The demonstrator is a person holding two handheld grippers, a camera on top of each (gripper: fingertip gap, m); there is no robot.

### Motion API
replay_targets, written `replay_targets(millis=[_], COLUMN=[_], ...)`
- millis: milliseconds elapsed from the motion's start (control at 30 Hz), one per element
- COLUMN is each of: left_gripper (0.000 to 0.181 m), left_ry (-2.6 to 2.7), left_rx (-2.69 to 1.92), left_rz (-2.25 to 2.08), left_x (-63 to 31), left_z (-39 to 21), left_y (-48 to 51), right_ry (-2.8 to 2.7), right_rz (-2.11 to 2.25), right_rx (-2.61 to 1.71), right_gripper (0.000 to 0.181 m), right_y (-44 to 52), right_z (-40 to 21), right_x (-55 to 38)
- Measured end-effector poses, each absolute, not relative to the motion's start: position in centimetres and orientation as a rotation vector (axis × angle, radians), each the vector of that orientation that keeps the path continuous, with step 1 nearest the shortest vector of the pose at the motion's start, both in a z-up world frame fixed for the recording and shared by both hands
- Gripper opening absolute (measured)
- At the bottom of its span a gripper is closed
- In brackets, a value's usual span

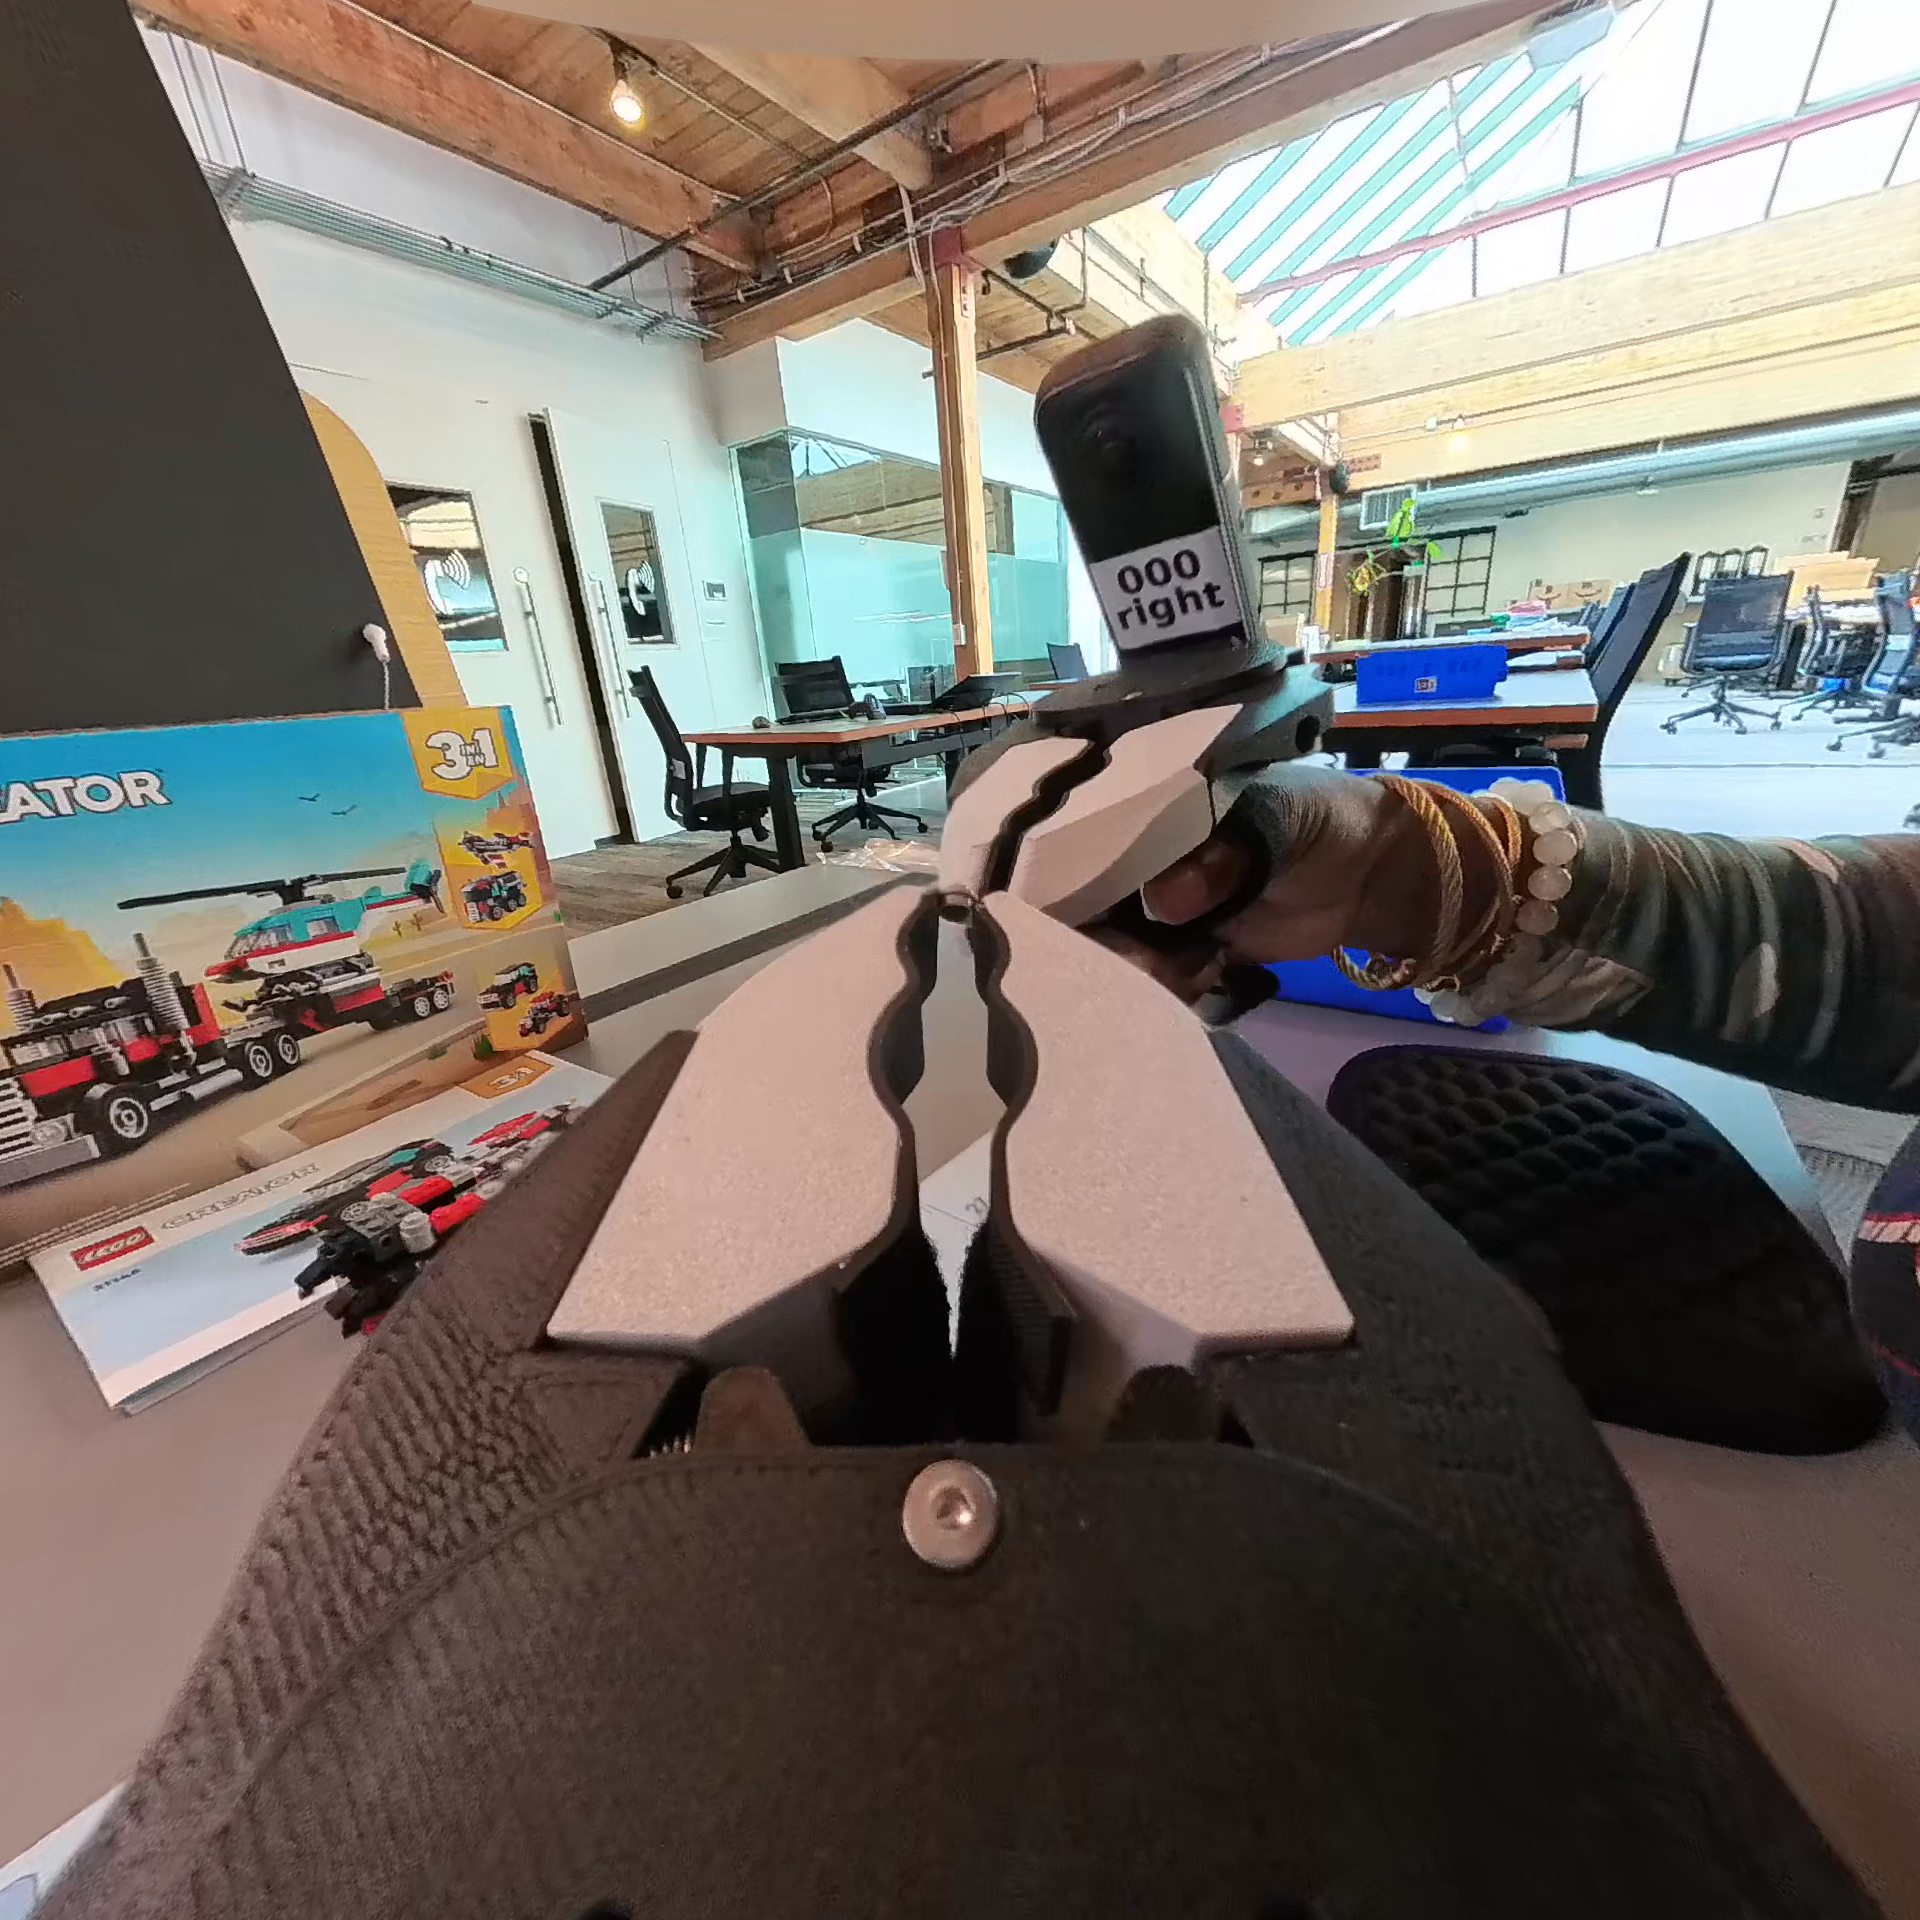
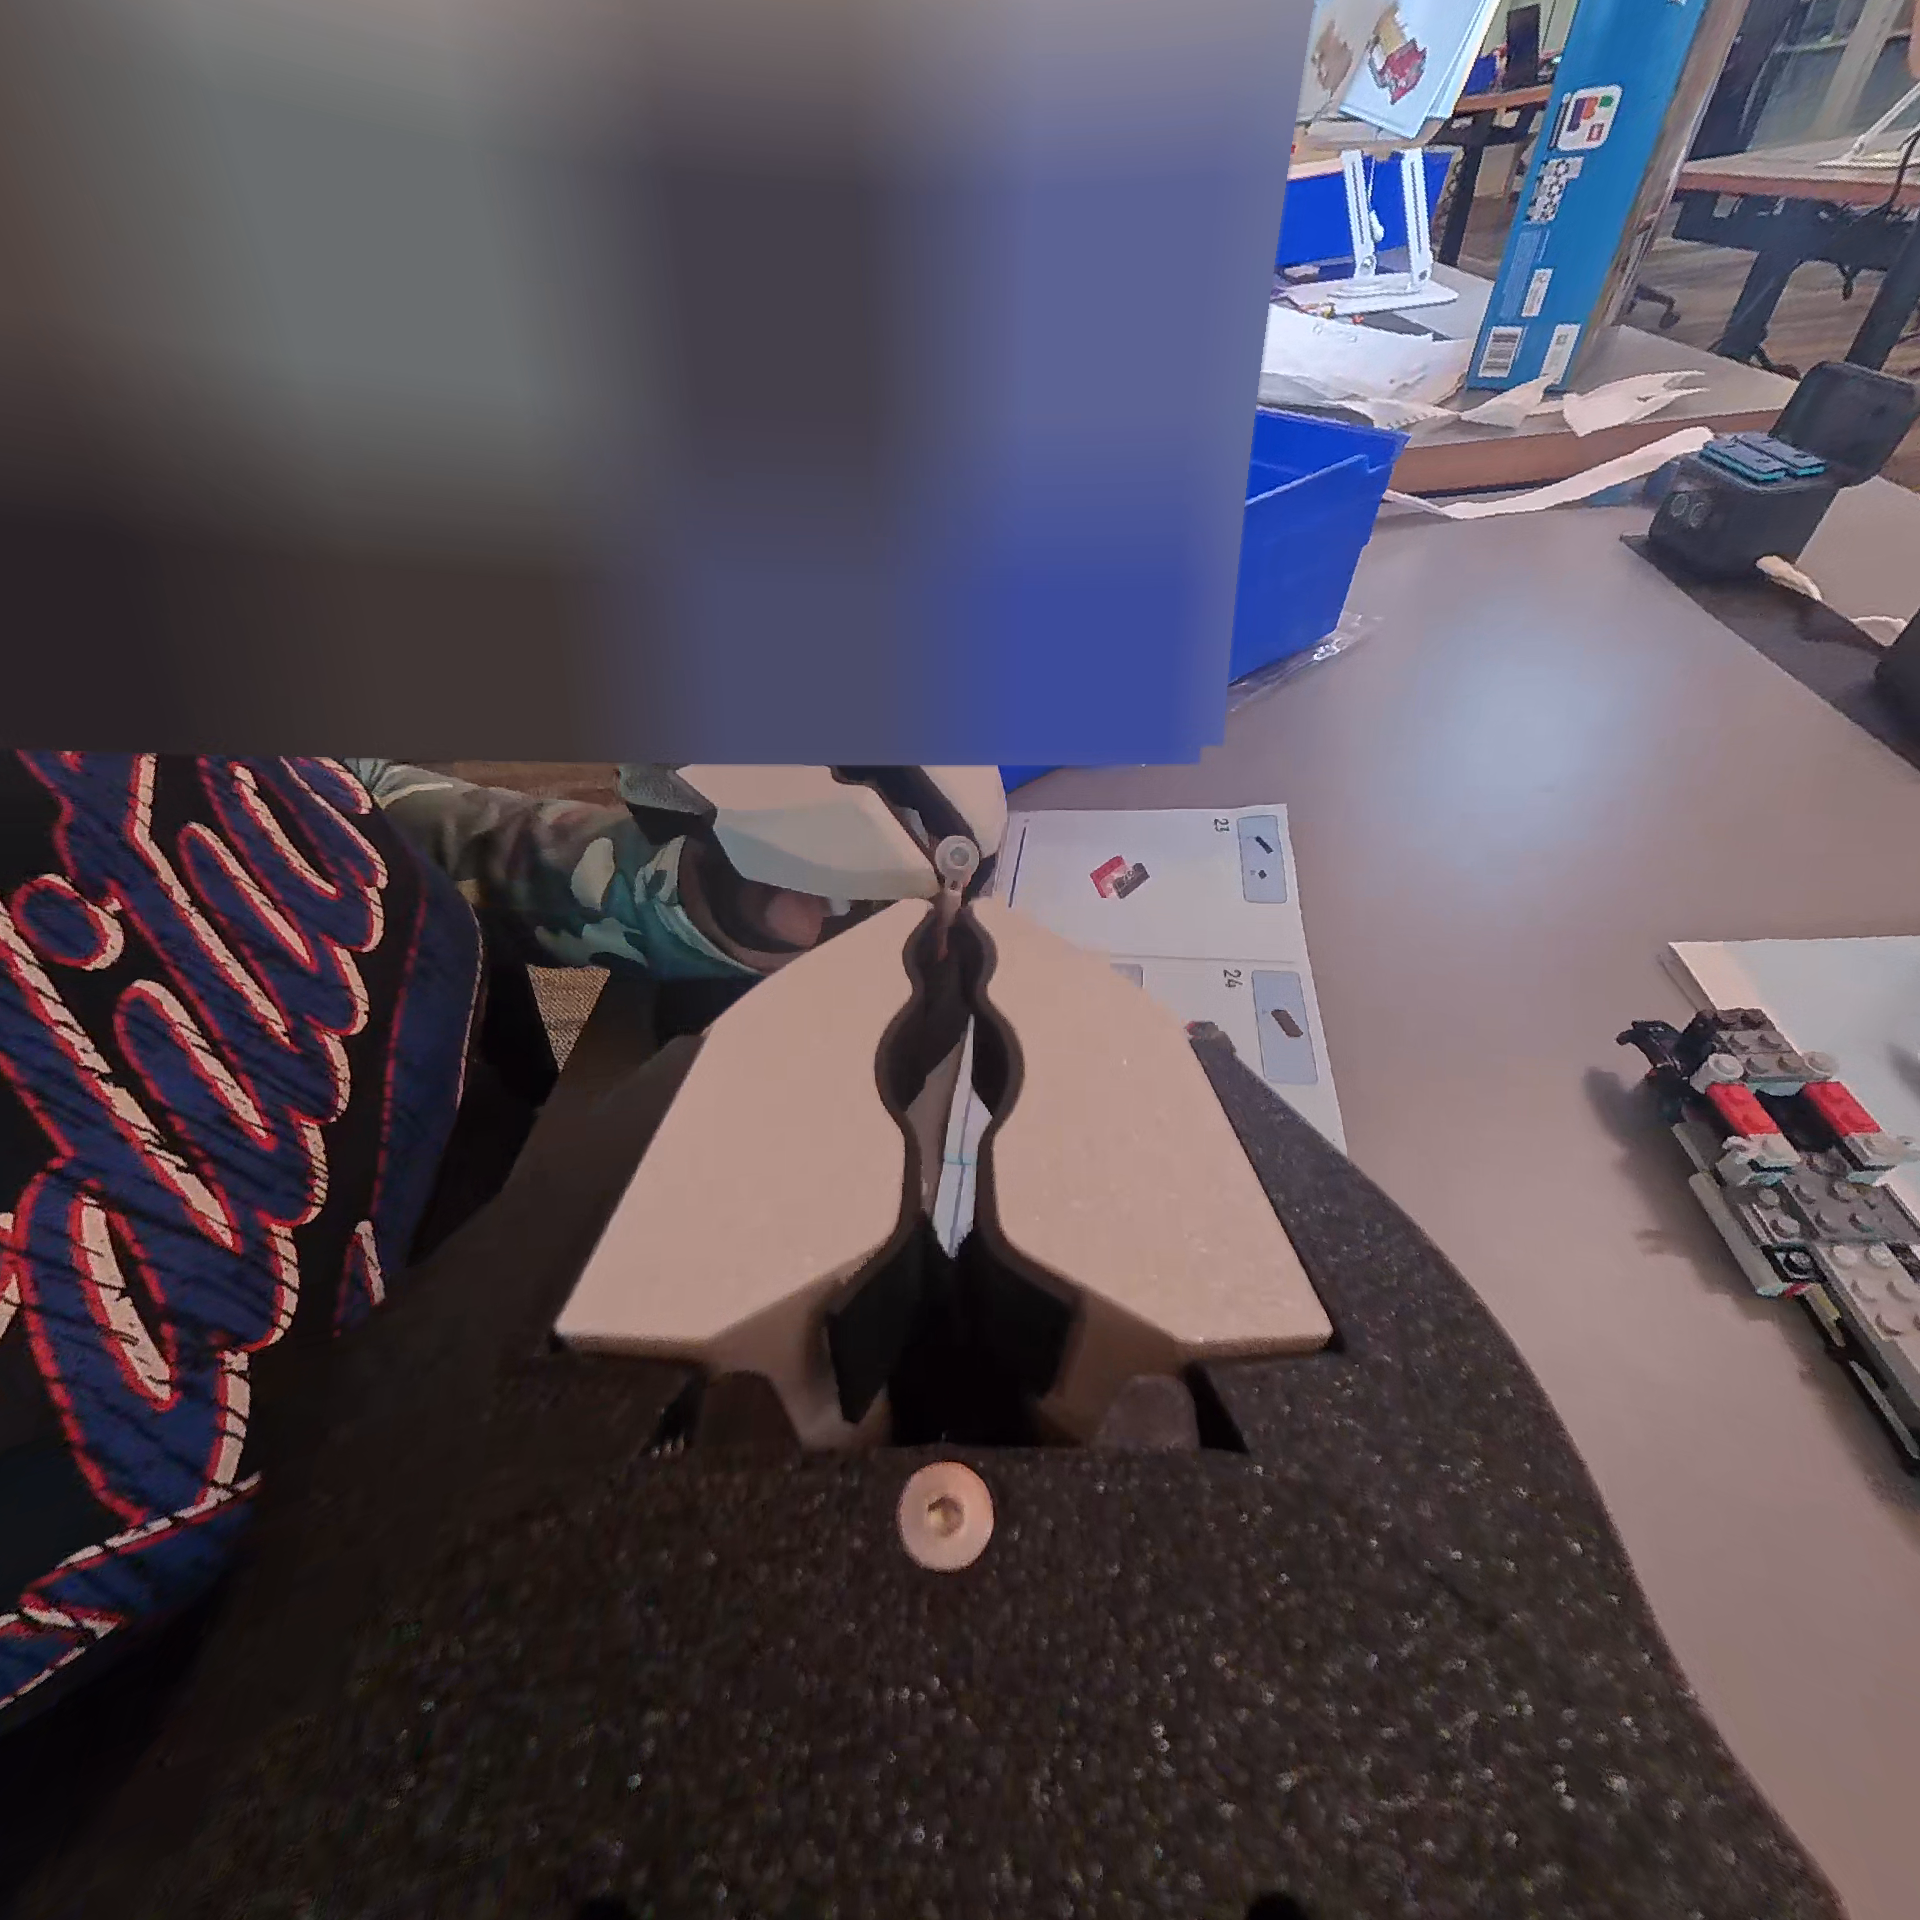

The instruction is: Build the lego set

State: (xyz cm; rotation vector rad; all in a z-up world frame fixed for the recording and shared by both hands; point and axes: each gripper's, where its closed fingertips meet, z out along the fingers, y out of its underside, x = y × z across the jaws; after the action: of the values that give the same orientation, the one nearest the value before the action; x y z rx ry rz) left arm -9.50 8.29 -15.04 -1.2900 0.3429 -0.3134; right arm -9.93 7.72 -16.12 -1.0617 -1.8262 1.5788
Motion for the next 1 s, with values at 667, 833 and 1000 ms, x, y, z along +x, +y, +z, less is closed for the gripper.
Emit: replay_targets(millis=[667, 833, 1000], left_gripper=[0.0, 0.001, 0.001], left_ry=[0.617, 0.677, 0.715], left_rx=[-2.013, -2.111, -2.182], left_rz=[-0.451, -0.417, -0.372], left_x=[-8.5, -8.3, -8.5], left_z=[-24.7, -26.1, -27.1], left_y=[9.1, 9.5, 9.6], right_ry=[-2.351, -2.395, -2.41], right_rz=[0.806, 0.76, 0.728], right_rx=[-1.077, -1.101, -1.195], right_gripper=[0.003, 0.003, 0.003], right_y=[11.5, 11.1, 11.2], right_z=[-27.9, -28.3, -28.4], right_x=[-6.4, -6.9, -6.9])
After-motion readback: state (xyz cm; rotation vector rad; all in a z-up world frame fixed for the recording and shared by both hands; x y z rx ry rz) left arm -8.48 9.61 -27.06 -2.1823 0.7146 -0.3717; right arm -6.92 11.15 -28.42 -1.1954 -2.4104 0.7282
